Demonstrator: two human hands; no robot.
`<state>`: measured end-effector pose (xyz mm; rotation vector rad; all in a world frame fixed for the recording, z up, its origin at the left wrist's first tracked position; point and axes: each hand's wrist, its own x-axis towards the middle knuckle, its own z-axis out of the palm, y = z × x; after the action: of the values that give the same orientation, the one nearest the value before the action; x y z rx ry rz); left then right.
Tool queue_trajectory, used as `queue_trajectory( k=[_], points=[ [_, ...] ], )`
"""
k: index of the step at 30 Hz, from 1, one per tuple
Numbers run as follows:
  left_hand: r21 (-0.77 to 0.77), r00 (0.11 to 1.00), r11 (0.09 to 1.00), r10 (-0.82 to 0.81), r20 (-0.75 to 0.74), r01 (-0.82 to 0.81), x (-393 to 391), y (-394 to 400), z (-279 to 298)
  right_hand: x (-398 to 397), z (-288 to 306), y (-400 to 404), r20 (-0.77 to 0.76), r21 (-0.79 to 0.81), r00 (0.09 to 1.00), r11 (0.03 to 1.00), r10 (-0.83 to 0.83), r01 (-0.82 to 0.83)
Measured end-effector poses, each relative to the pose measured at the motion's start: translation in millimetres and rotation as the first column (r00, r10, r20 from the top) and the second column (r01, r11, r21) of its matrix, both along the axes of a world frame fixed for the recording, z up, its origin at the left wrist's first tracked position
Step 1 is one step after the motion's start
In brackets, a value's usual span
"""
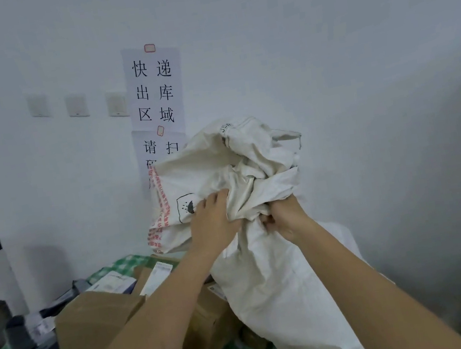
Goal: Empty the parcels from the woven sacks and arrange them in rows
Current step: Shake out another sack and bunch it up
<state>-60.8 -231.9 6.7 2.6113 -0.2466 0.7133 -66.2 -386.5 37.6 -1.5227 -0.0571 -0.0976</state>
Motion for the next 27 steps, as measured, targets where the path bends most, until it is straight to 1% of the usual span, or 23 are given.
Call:
queue_trajectory(
  k=[2,3,6,7,8,9,10,11,13,14,15,16,17,19,21,23,27],
  points=[
    [0.051,0.999,0.999,0.017,0.038,-0.019,-5.1,-3.5,1.1,-0.3,-4.1,-3.3,0.047,-0.026,0.998,0.999,0.048,-0.047],
    [0.052,0.999,0.998,0.021,0.050,-0.023,-6.7,-3.6,1.5,-0.3,-6.1,-4.1,0.066,-0.053,0.997,0.998,0.046,-0.042],
    [-0.023,0.998,1.000,0.007,0.062,-0.006,-9.3,-0.7,2.0,3.4,-14.7,-5.1,0.121,-0.144,0.991,0.987,-0.053,0.071],
    [-0.045,0.997,0.999,0.002,0.072,0.001,-10.0,1.7,1.3,3.8,-19.2,-6.0,0.144,-0.198,0.986,0.974,-0.083,0.111],
    [-0.063,0.997,0.998,-0.004,0.079,0.009,-10.6,4.4,0.3,3.3,-22.2,-6.6,0.151,-0.286,0.981,0.945,-0.119,0.159],
    [-0.073,0.997,0.997,-0.019,0.081,0.025,-11.8,6.7,-0.8,2.4,-24.5,-7.3,0.142,-0.379,0.976,0.902,-0.163,0.206],
    [-0.081,0.996,0.996,-0.036,0.082,0.043,-13.0,8.8,-2.4,2.6,-27.1,-8.5,0.110,-0.424,0.976,0.879,-0.187,0.216],
    [-0.098,0.995,0.993,-0.053,0.081,0.060,-14.0,10.1,-4.2,5.0,-30.6,-10.4,0.056,-0.420,0.984,0.890,-0.171,0.179],
    [-0.182,0.992,0.977,-0.101,0.081,0.115,-14.4,9.5,-6.3,2.7,-30.1,-11.3,-0.045,-0.293,0.999,0.956,-0.015,0.001],
    [-0.251,0.987,0.955,-0.137,0.087,0.155,-13.9,8.0,-5.9,0.4,-27.5,-8.9,-0.091,-0.208,0.992,0.973,0.083,-0.100],
    [-0.326,0.980,0.925,-0.178,0.090,0.198,-14.3,7.1,-3.3,-1.5,-25.1,-4.9,-0.122,-0.132,0.984,0.980,0.133,-0.149],
    [-0.391,0.970,0.888,-0.222,0.098,0.242,-14.2,6.0,-0.5,-1.1,-25.2,-1.1,-0.146,-0.084,0.981,0.986,0.129,-0.142],
    [-0.435,0.958,0.854,-0.267,0.104,0.285,-10.7,8.3,5.3,2.9,-23.9,6.4,-0.160,-0.033,0.983,0.995,0.088,-0.095],
    [-0.483,0.941,0.809,-0.317,0.121,0.335,-11.2,7.1,18.0,5.8,-20.5,15.2,-0.160,0.007,0.987,1.000,0.029,-0.028],
    [-0.488,0.926,0.789,-0.351,0.140,0.373,-5.8,12.4,33.7,10.6,-12.5,27.3,-0.098,0.047,0.995,0.999,0.029,-0.025],
    [-0.494,0.921,0.777,-0.347,0.179,0.389,0.4,20.2,47.8,11.9,3.0,38.5,-0.023,0.089,0.999,0.995,0.036,-0.034],
    [-0.471,0.895,0.761,-0.363,0.260,0.446,12.3,48.8,88.2,19.8,46.1,76.2,0.092,0.226,0.996,0.974,0.003,-0.024]
  ],
)
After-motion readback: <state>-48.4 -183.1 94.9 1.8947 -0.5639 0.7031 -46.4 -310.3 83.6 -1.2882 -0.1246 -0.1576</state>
